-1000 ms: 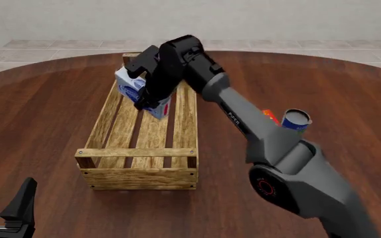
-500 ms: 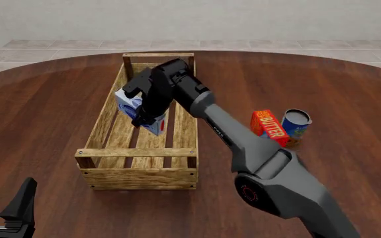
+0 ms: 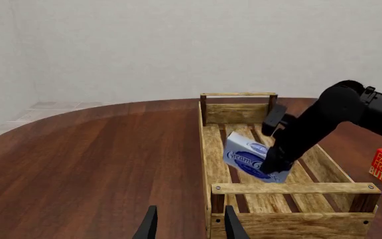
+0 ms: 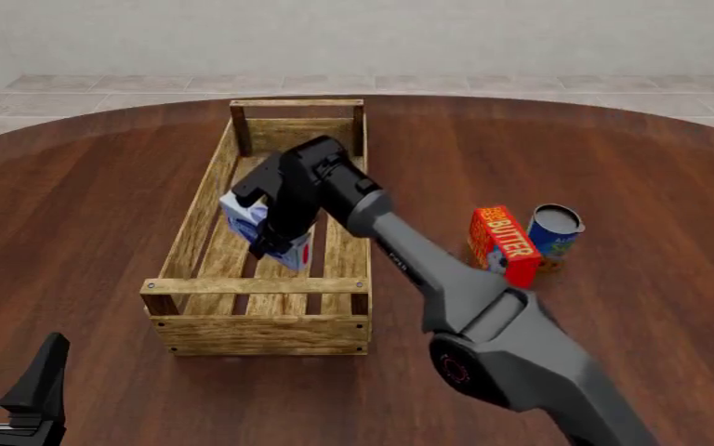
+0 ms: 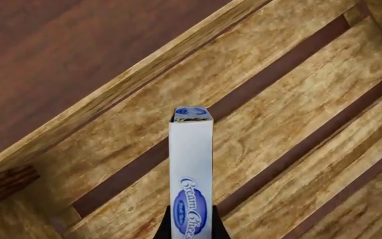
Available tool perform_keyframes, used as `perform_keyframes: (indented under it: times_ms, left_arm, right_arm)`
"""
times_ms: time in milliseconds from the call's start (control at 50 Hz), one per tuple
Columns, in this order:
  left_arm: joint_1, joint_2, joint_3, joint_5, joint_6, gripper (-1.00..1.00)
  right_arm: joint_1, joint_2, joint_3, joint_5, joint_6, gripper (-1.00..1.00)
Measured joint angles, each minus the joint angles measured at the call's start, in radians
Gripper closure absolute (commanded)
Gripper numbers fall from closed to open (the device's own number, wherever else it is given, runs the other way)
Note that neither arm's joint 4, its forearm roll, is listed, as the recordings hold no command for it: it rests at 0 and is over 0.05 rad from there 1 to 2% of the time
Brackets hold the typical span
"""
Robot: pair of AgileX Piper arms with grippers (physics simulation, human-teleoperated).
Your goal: Pick up the cream cheese and put it in the tray.
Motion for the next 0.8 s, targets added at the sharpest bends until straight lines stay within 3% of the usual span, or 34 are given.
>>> perform_keyframes:
  times_ms: [460, 480, 800]
  left_arm:
    - [0.000, 0.000, 0.000, 0.000, 0.000, -1.00]
    - [0.000, 0.000, 0.000, 0.000, 0.000, -1.00]
    - [0.000, 0.000, 0.000, 0.000, 0.000, -1.00]
  right_arm:
    - [-0.002, 0.025, -0.014, -0.002, -0.003, 1.00]
    - [-0.003, 0.025, -0.014, -0.002, -0.004, -1.00]
    - [-0.010, 0.006, -0.009, -0.002, -0.006, -1.00]
